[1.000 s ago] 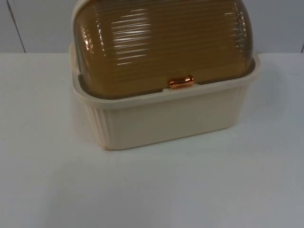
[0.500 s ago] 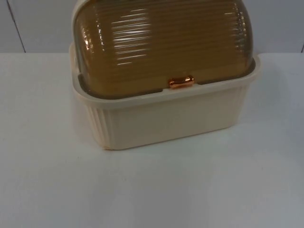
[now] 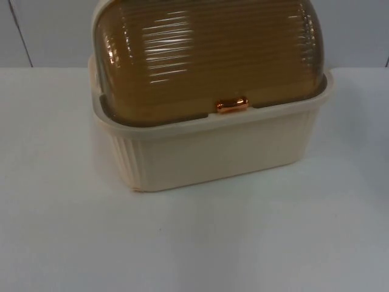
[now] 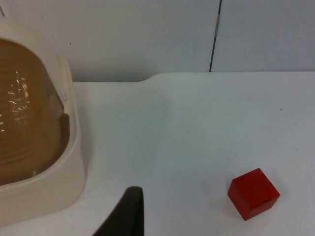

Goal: Open the box lid with the left hand, place the block into the box with the right hand, then close the box lid with the left hand.

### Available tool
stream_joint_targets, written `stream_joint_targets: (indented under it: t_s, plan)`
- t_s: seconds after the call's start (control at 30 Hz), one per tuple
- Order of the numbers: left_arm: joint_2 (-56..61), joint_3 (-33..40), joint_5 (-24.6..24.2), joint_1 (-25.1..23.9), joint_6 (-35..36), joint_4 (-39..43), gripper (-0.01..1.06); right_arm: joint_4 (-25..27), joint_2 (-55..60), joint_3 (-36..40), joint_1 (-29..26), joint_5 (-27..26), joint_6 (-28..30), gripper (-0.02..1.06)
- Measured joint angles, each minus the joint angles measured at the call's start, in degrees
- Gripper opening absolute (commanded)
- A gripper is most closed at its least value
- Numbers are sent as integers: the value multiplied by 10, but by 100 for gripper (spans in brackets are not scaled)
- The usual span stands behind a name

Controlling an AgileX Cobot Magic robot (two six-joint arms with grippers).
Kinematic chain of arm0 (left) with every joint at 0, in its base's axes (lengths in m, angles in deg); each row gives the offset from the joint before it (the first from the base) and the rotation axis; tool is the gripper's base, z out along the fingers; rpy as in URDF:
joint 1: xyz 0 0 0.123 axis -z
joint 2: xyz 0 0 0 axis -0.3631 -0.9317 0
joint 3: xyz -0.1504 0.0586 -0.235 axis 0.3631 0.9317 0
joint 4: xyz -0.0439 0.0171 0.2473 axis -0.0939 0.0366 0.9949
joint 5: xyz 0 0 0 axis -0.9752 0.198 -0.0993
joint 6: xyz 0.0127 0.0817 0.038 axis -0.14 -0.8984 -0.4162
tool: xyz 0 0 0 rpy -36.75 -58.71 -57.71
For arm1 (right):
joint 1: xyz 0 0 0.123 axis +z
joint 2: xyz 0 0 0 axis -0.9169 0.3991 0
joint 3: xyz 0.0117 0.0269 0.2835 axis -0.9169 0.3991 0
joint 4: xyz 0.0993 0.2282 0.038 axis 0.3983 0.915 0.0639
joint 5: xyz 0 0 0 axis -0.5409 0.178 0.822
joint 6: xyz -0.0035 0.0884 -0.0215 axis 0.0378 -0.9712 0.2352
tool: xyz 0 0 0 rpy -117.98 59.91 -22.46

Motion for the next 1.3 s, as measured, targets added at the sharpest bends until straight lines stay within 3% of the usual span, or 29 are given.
stream_joint_targets:
  t_s: [0.2, 0.37, 0.63, 0.83, 0.9, 1.0, 1.03, 1.1, 1.2, 1.23, 1.3]
  plan:
    - [-38, 0, 50, 0, 0, 20, 103, 0, 58, -76, 0, -7, -10, 105]
    - [-66, 0, 61, 0, 0, 12, 103, -13, 89, -126, 0, -2, -10, 105]
    - [-133, -29, 70, 20, 0, 4, 103, -37, 108, -144, 0, 16, -10, 105]
    - [-218, -113, 29, 89, -24, 7, 103, -56, 108, -144, 0, 45, -10, 105]
    - [-265, -161, 21, 141, -34, 35, 103, -61, 108, -144, 0, 55, -10, 105]
    - [-317, -206, 13, 218, -37, 104, 103, -61, 108, -144, 0, 65, -10, 105]
    - [-317, -206, 13, 218, -37, 104, 103, -61, 108, -144, 0, 65, -10, 105]
    - [-341, -218, 4, 264, -37, 158, 103, -61, 108, -144, 0, 69, -10, 105]
    - [-384, -223, -2, 362, -27, 279, 103, -62, 108, -144, 0, 75, -10, 105]
    - [-384, -223, -2, 362, -27, 279, 103, -62, 108, -144, 0, 75, -10, 105]
    - [-407, -223, -6, 407, -10, 333, 103, -63, 108, -144, 0, 78, -10, 105]
